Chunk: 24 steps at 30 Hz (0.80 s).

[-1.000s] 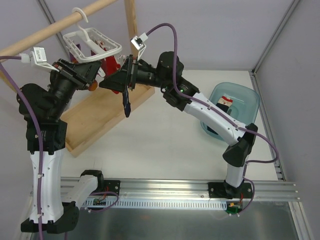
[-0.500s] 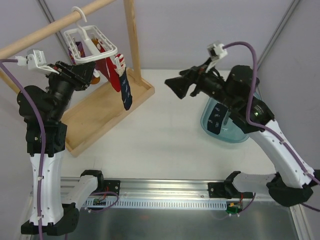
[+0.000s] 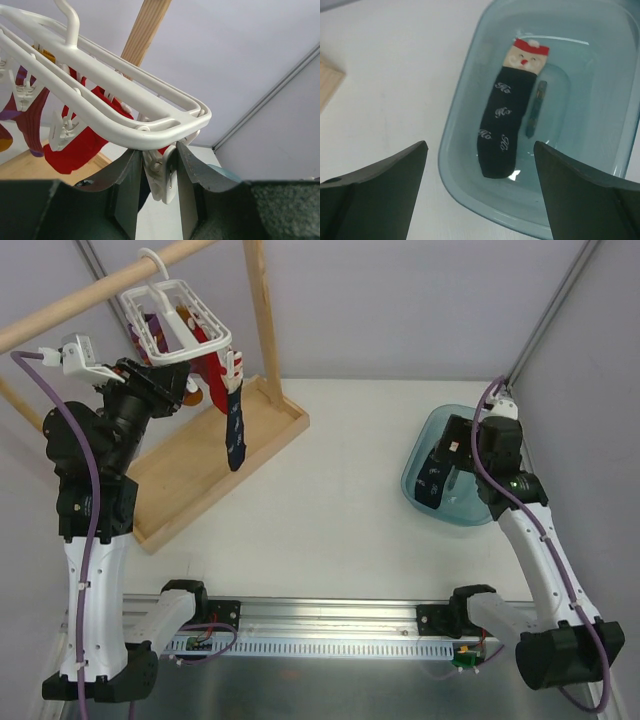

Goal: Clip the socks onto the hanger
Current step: Pick up the sock from the bin.

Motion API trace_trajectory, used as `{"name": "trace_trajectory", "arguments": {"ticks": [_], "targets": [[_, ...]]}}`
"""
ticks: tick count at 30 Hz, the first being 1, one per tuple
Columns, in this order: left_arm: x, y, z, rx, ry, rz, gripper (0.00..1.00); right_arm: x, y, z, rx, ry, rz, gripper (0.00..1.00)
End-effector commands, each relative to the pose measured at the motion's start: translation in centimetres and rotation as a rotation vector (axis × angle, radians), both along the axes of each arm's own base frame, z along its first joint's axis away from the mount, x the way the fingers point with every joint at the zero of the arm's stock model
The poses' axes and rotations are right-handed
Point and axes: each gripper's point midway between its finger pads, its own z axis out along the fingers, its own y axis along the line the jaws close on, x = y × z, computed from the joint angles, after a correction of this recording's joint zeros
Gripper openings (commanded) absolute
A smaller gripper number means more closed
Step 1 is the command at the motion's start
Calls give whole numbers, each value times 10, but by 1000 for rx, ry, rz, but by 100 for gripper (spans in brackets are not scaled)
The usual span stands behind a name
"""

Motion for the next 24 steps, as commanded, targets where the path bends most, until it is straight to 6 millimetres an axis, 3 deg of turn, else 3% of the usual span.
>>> {"name": "trace_trajectory", "arguments": {"ticks": [1,4,5,8,9,11,13,14,16,17,24], "targets": [[-5,8,18,26,-69,38,5,14,-17,-13,56,-5,-50,92],[-8,5,22,27,-79,20,5,37,-37,-30,101,21,-135,91],[-10,4,23,28,-84,18,6,48,-42,-47,112,58,-154,91],[-15,3,26,29,-94,11,6,75,-64,-59,184,62,-225,89],[-16,3,25,30,-95,9,6,84,-69,-77,204,105,-241,88],[-17,5,24,27,-94,20,6,105,-80,-90,221,119,-272,86],[-17,5,22,26,-91,24,6,118,-82,-97,209,125,-263,83],[-18,6,23,26,-94,26,6,130,-84,-90,202,98,-260,83],[-19,3,23,21,-93,12,7,142,-88,-105,206,124,-267,81],[-18,3,22,20,-91,10,7,151,-90,-103,208,114,-269,80],[-15,3,23,21,-88,9,7,173,-92,-132,210,169,-260,76]]}}
